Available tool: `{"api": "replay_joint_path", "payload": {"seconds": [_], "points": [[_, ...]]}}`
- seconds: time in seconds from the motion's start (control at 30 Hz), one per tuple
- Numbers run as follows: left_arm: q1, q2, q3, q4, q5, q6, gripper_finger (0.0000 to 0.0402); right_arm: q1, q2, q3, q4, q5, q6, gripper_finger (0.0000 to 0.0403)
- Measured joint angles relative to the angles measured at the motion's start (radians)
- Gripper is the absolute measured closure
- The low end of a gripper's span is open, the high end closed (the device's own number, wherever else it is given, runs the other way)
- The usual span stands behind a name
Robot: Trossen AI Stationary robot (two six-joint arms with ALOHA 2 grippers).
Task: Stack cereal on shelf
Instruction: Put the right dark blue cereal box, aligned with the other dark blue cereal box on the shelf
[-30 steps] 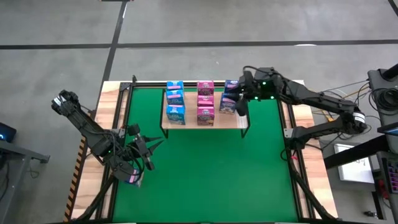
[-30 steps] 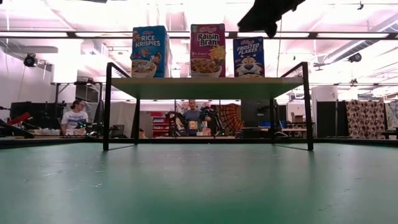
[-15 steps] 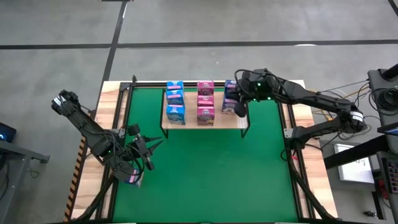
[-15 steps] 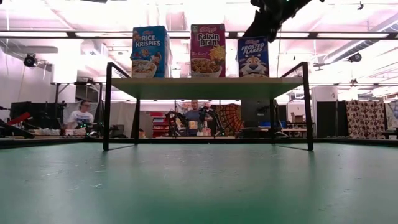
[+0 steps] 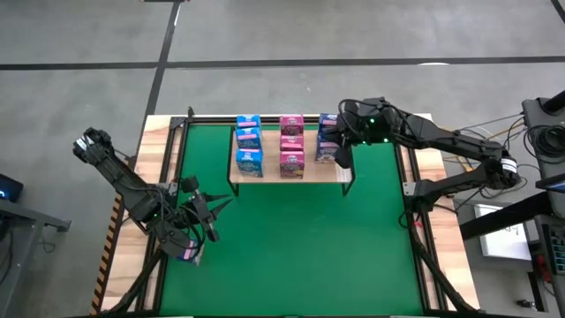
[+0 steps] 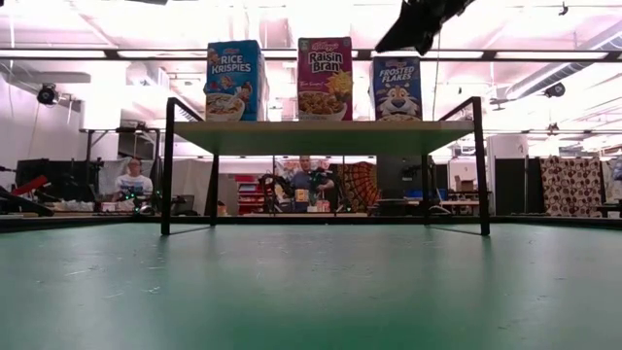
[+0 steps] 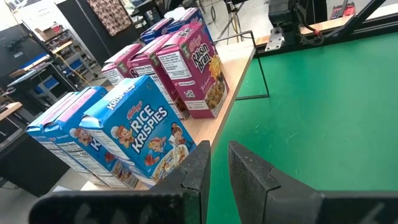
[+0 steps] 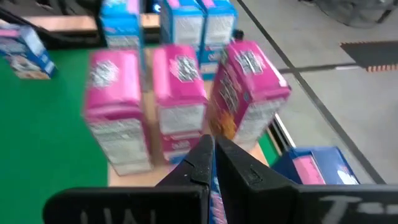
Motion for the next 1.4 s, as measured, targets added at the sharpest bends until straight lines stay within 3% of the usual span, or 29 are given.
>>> {"api": "replay_joint_path", "payload": {"seconds": [0.33,0.4,0.57,0.63,0.8,1.0,1.4], "points": [[0.000,0.000,0.000,0.000,0.000,0.000,0.0362,0.211,0.000,0.028,-0.061,-0.014,0.091,0.0394],[0.000,0.000,0.000,0.002,0.000,0.000,0.0362,0.266,0.000,0.016,-0.064,0.062,0.112,0.0394],[0.000,0.000,0.000,0.014,0.001,-0.021,0.0362,0.358,0.001,0.001,-0.123,0.414,0.194,0.0394],[0.000,0.000,0.000,0.018,0.004,-0.030,0.0362,0.366,0.001,-0.004,-0.141,0.493,0.212,0.0394],[0.000,0.000,0.000,0.036,0.027,-0.032,0.0362,0.359,0.002,-0.005,-0.093,0.533,0.202,0.0394],[0.000,0.000,0.000,0.046,0.027,-0.021,0.0362,0.358,0.016,-0.027,0.017,0.690,0.203,0.0394],[0.000,0.000,0.000,0.045,0.027,-0.019,0.0362,0.323,0.044,-0.063,0.074,0.718,0.219,0.0394]]}}
